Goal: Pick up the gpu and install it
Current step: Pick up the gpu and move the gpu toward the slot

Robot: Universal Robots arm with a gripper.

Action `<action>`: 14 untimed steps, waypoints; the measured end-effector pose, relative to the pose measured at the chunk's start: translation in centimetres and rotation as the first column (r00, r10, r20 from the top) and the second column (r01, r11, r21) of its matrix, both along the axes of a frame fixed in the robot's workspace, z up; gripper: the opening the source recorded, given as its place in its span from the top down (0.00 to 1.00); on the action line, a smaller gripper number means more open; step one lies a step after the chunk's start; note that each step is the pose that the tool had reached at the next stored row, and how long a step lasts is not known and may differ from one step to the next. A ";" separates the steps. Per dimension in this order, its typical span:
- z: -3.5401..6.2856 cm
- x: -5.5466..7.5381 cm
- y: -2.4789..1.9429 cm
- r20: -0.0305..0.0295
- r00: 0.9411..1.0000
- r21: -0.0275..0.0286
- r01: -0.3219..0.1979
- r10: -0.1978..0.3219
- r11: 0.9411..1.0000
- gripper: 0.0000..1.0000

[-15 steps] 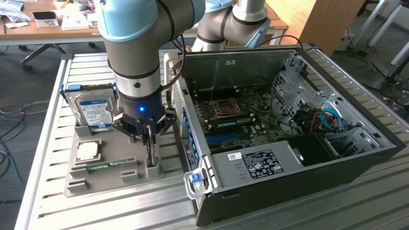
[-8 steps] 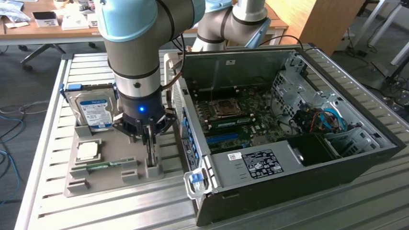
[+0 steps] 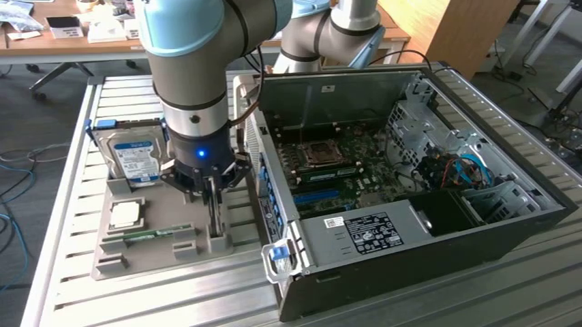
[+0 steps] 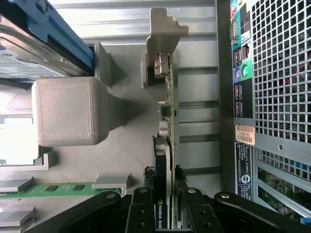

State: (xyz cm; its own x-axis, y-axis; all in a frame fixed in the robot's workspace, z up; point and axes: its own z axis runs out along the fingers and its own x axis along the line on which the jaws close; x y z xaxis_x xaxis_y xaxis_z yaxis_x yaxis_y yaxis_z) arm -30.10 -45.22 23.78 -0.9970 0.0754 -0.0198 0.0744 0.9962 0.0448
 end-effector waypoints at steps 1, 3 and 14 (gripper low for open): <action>0.16 0.0 0.00 0.000 1.000 0.000 0.000 0.000 1.000 0.73; 0.50 0.0 0.00 0.000 1.000 0.000 0.000 0.000 1.000 0.73; 2.12 0.0 0.00 0.000 1.000 0.000 0.000 0.000 1.000 0.73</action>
